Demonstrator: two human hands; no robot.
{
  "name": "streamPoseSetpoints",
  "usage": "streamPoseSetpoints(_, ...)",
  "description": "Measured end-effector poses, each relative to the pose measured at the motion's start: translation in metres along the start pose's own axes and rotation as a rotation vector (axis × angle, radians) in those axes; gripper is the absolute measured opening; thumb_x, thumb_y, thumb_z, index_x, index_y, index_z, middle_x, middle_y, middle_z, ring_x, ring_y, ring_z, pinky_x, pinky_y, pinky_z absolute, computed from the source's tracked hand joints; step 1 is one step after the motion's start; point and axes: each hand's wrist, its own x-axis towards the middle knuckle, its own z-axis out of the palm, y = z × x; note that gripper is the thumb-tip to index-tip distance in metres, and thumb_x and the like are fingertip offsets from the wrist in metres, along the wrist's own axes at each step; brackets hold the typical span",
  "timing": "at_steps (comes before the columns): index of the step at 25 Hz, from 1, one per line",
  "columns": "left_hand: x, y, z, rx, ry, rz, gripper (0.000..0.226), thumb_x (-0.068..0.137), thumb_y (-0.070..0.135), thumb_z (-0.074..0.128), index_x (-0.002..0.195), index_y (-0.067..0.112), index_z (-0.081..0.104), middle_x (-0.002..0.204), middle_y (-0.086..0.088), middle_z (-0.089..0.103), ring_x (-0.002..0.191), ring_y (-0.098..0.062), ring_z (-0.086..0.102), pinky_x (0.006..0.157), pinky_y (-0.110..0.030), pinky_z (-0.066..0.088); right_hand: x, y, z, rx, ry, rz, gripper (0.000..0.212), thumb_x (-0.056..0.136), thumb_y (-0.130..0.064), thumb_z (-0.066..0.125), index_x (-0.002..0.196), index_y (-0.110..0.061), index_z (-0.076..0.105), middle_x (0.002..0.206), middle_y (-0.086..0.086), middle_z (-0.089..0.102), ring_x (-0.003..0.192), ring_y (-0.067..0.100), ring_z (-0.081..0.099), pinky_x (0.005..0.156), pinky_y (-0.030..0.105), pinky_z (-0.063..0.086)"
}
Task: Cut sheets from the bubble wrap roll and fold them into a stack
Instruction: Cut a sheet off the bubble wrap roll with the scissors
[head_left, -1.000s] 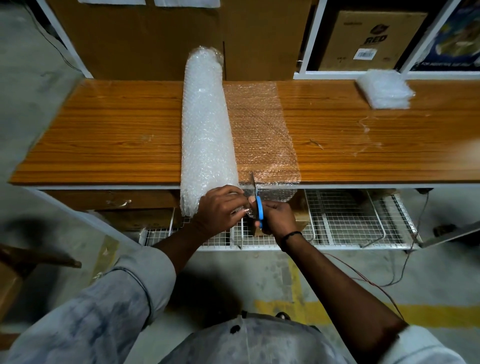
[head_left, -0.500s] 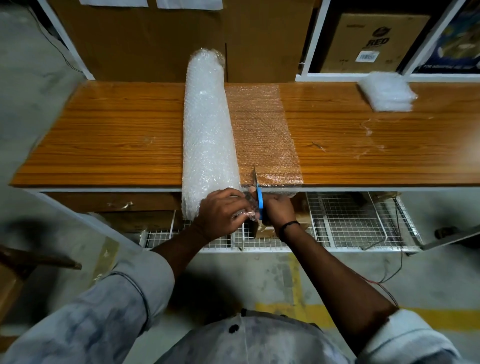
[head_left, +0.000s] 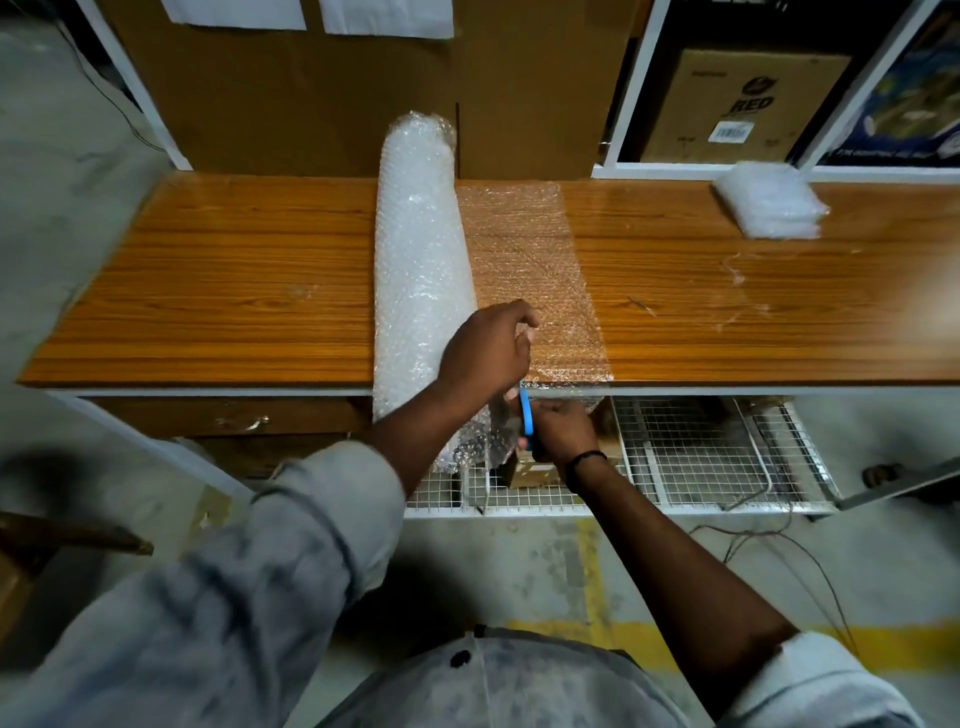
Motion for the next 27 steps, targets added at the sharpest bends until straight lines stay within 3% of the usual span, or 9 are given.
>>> streamPoseSetpoints(2,0.012,-0.016,0.005,0.236,-0.104,-0.019,0.024,0.091,0.014,0.065,0.113,0.023,0.069,0.112,-0.003,0.072,0.098,-0.024,0.065,0.077,-0.033,0.051,0.001,-0.001,0.001,-0.017,0.013,0.009,0.022,0.095,-0.023,0.072,0.081,-0.006,0.077,0.065,0.01,0.069,0.046,0.015,0.061,0.038,0.018,0.04)
streamPoseSetpoints(5,0.011,-0.042,0.007,0.425,-0.17,0.011,0.017,0.086,0.025,0.069,0.101,0.023,0.075,0.101,-0.005,0.075,0.1,-0.028,0.064,0.083,-0.036,0.05,0.0,-0.004,0.001,-0.027,0.021,0.019,0.024,0.096,-0.017,0.067,0.075,-0.009,0.074,0.057,0.009,0.066,0.043,0.016,0.058,0.038,0.018,0.038)
streamPoseSetpoints(8,0.009,-0.063,0.01,0.429,-0.13,0.058,0.014,0.082,0.039,0.075,0.09,0.028,0.079,0.088,0.003,0.075,0.099,-0.023,0.062,0.084,-0.037,0.045,0.0,-0.006,0.004,-0.02,0.04,0.02,0.022,0.094,-0.011,0.062,0.082,0.002,0.076,0.055,0.012,0.063,0.038,0.015,0.052,0.039,0.019,0.034)
streamPoseSetpoints(11,0.008,-0.072,0.014,0.402,-0.084,0.06,0.013,0.082,0.044,0.08,0.086,0.032,0.08,0.084,0.006,0.075,0.097,-0.021,0.06,0.084,-0.036,0.043,0.0,-0.007,0.007,-0.052,0.052,0.01,0.024,0.092,-0.016,0.065,0.08,0.001,0.076,0.056,0.011,0.063,0.04,0.016,0.052,0.04,0.02,0.034)
streamPoseSetpoints(18,0.008,-0.074,0.021,0.444,-0.094,0.108,0.005,0.093,0.032,0.067,0.089,0.03,0.07,0.101,0.008,0.071,0.105,-0.021,0.057,0.093,-0.038,0.037,0.018,-0.017,0.009,-0.071,0.035,-0.008,0.027,0.089,-0.027,0.069,0.077,-0.003,0.069,0.056,0.013,0.063,0.043,0.022,0.056,0.041,0.021,0.034)
streamPoseSetpoints(21,0.006,-0.073,0.018,0.422,-0.109,0.12,0.003,0.09,0.024,0.068,0.092,0.027,0.069,0.104,0.005,0.07,0.106,-0.022,0.057,0.094,-0.038,0.037,0.023,-0.024,0.014,-0.102,0.014,-0.028,0.038,0.073,-0.039,0.067,0.069,-0.002,0.07,0.057,0.015,0.063,0.043,0.02,0.049,0.046,0.024,0.033)
streamPoseSetpoints(24,0.006,-0.075,0.018,0.424,-0.095,0.135,0.008,0.087,0.021,0.07,0.094,0.024,0.069,0.104,0.003,0.07,0.104,-0.023,0.058,0.093,-0.038,0.037,0.031,-0.024,0.018,-0.121,0.038,-0.051,0.031,0.064,-0.04,0.066,0.047,-0.015,0.058,0.052,0.013,0.057,0.046,0.02,0.043,0.052,0.028,0.031)
streamPoseSetpoints(27,0.004,-0.079,0.019,0.409,-0.094,0.149,0.01,0.086,0.02,0.069,0.096,0.023,0.068,0.104,0.004,0.069,0.104,-0.023,0.058,0.092,-0.038,0.037,0.034,-0.024,0.02,-0.108,0.085,-0.04,0.029,0.06,-0.039,0.063,0.044,-0.016,0.057,0.054,0.017,0.061,0.048,0.024,0.052,0.053,0.031,0.035)
